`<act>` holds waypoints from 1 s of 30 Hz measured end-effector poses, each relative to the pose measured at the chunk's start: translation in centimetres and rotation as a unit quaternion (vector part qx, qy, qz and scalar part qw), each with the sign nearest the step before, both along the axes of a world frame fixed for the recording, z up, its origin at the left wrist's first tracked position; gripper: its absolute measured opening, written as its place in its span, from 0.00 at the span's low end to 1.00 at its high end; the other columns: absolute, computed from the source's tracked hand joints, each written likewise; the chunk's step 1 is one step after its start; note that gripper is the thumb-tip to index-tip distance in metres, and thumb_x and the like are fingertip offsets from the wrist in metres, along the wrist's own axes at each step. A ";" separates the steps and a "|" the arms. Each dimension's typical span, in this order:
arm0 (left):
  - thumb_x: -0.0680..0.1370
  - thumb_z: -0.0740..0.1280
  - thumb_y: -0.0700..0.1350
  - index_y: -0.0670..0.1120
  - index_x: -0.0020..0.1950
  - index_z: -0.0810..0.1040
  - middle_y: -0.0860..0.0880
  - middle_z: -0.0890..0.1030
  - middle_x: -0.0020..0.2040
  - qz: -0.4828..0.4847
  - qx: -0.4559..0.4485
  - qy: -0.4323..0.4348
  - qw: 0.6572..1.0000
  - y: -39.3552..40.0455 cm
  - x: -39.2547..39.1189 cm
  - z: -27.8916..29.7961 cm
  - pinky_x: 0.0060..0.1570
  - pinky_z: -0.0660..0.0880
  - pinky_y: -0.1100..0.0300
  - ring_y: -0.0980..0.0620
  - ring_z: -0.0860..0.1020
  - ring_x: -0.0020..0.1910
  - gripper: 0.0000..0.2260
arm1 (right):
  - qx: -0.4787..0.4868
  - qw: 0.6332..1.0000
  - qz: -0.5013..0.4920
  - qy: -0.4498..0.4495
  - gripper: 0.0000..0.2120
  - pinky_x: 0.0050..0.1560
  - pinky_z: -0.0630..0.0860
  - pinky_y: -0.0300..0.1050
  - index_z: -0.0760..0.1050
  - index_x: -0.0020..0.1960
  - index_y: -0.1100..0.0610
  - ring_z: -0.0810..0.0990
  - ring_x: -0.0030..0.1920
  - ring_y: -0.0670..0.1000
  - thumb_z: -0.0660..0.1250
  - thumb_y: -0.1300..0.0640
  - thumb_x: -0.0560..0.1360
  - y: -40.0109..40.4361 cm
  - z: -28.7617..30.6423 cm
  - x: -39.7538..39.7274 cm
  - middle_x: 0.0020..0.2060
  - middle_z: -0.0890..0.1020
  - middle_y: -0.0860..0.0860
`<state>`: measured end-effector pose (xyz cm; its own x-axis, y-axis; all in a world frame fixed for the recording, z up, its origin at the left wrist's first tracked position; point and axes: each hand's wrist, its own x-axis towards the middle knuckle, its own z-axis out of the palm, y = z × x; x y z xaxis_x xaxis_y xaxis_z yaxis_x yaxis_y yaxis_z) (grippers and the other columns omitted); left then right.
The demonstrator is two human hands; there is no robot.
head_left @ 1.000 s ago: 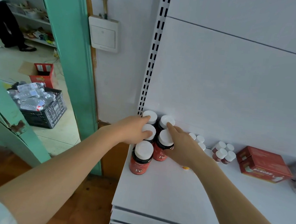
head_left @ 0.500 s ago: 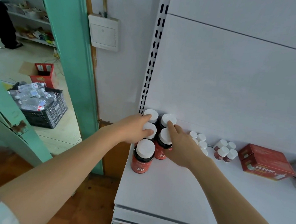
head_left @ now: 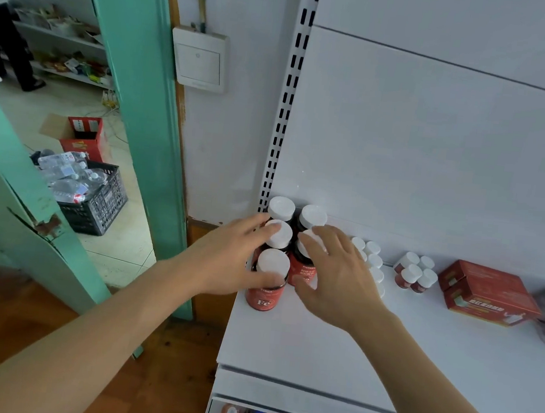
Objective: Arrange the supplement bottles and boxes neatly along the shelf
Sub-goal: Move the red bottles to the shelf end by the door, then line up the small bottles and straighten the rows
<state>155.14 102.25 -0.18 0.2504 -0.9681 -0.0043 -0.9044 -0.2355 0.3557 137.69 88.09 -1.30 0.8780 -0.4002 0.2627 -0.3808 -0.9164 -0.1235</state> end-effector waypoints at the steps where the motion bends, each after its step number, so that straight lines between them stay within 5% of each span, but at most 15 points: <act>1: 0.72 0.62 0.72 0.59 0.79 0.47 0.57 0.45 0.81 -0.011 0.021 -0.011 1.000 0.3 -0.1 -0.3 0.74 0.60 0.50 0.53 0.52 0.78 0.42 | -0.010 1.000 0.017 -0.010 0.29 0.64 0.72 0.56 0.73 0.68 0.54 0.69 0.69 0.59 0.68 0.45 0.69 0.3 -0.3 -0.1 0.65 0.74 0.54; 8: 0.77 0.68 0.57 0.54 0.80 0.55 0.53 0.48 0.81 -0.040 -0.017 -0.065 0.997 0.7 -0.7 -1.8 0.68 0.69 0.54 0.50 0.62 0.76 0.35 | -0.057 0.994 0.065 -0.060 0.22 0.61 0.73 0.50 0.79 0.61 0.55 0.75 0.62 0.57 0.72 0.48 0.70 1.5 -2.3 -0.3 0.51 0.81 0.49; 13: 0.78 0.67 0.55 0.54 0.79 0.56 0.53 0.49 0.81 -0.037 -0.014 -0.070 0.997 0.5 -1.0 -1.8 0.67 0.70 0.55 0.49 0.64 0.74 0.33 | -0.061 0.994 0.054 -0.078 0.19 0.58 0.75 0.51 0.80 0.60 0.56 0.77 0.60 0.58 0.71 0.50 0.71 1.7 -2.8 -0.1 0.47 0.82 0.49; 19: 0.78 0.67 0.58 0.54 0.79 0.55 0.51 0.50 0.81 -0.041 -0.013 -0.090 0.995 0.6 -1.0 -1.7 0.68 0.70 0.53 0.47 0.63 0.75 0.34 | -0.054 0.994 0.054 -0.079 0.20 0.58 0.76 0.53 0.79 0.60 0.56 0.76 0.60 0.58 0.72 0.51 0.70 1.8 -2.9 -0.1 0.49 0.81 0.50; 24: 0.74 0.65 0.67 0.55 0.79 0.53 0.51 0.52 0.80 -0.030 -0.025 -0.102 0.994 0.3 -0.7 -0.5 0.74 0.56 0.51 0.48 0.54 0.78 0.39 | -0.054 0.992 0.039 -0.105 0.19 0.57 0.76 0.53 0.78 0.61 0.57 0.75 0.61 0.59 0.70 0.51 0.73 1.2 -2.0 -1.5 0.54 0.80 0.53; 30: 0.76 0.69 0.56 0.49 0.73 0.68 0.50 0.71 0.70 -0.062 -0.160 -0.098 0.980 -2.7 -4.2 0.9 0.68 0.68 0.50 0.48 0.69 0.69 0.27 | -0.067 0.993 -0.027 -0.099 0.19 0.53 0.77 0.55 0.77 0.62 0.59 0.75 0.60 0.60 0.71 0.53 0.73 -2.3 -1.9 -6.1 0.57 0.78 0.55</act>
